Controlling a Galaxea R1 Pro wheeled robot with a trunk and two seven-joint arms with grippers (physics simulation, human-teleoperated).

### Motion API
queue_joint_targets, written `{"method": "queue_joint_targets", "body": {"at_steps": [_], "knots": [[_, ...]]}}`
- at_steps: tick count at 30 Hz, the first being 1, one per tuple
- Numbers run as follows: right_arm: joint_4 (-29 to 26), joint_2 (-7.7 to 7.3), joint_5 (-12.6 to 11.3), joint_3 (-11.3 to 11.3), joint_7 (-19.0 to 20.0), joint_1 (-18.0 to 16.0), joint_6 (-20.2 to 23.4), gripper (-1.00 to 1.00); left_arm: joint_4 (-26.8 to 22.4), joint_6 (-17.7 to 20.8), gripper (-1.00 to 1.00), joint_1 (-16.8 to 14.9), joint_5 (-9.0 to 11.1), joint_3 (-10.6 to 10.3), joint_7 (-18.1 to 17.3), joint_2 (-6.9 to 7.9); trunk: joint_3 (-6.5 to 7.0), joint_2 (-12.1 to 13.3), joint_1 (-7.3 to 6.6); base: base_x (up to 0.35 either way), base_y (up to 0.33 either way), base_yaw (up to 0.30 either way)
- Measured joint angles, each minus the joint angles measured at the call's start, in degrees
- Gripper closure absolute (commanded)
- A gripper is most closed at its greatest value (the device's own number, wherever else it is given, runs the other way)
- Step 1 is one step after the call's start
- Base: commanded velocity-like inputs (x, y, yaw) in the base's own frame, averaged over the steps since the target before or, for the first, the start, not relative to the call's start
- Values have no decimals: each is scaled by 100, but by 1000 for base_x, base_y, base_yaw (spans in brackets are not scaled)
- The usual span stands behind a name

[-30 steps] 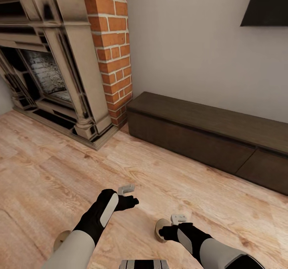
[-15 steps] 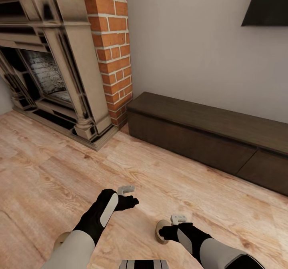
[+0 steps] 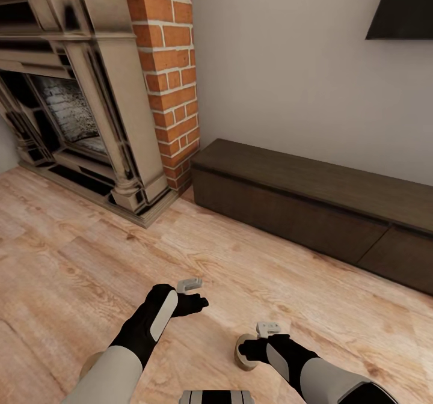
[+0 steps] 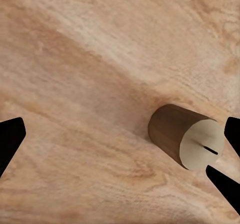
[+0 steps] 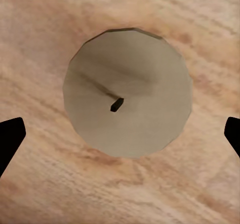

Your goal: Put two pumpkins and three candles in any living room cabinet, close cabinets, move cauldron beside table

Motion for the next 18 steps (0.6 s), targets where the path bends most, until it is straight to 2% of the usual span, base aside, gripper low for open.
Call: {"method": "queue_joint_targets", "body": {"at_steps": [4, 11, 18], "knots": [[0, -1, 0, 0, 2, 0, 0, -100, 0, 0, -100, 0, 0, -3, -3, -3, 0, 0, 0, 19, 0, 0], [0, -1, 0, 0, 0, -2, 0, -100, 0, 0, -100, 0, 0, -1, -2, -3, 0, 0, -1, 171, 0, 0], [0, -1, 0, 0, 0, -1, 0, -100, 0, 0, -100, 0, 0, -2, -5, -6, 0, 0, 0, 19, 0, 0]]}}
